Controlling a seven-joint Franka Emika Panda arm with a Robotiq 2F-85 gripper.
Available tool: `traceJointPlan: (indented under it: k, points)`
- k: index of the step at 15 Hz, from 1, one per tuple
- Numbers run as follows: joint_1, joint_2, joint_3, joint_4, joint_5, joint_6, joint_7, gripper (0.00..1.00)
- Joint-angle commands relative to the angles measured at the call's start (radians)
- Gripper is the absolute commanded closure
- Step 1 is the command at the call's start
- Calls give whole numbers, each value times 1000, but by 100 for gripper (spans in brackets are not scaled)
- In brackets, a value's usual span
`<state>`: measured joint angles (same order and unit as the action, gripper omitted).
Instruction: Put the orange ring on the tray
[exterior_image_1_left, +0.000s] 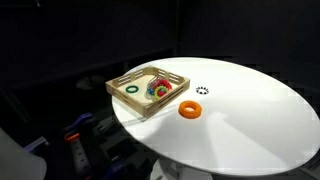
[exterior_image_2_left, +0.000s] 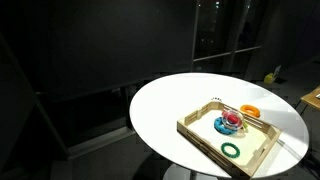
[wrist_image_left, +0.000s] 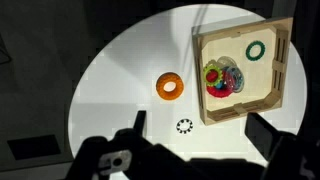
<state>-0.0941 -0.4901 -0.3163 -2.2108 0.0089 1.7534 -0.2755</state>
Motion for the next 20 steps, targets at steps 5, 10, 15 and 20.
traceJointPlan:
  k: [5, 10, 15, 20]
  points:
    - [-27, 9, 21, 7, 12, 10, 8, 0]
    - [-33, 57, 41, 50, 17, 12, 63, 0]
    - [-29, 154, 76, 119, 10, 22, 142, 0]
    - [-29, 272, 109, 177, -5, 34, 199, 0]
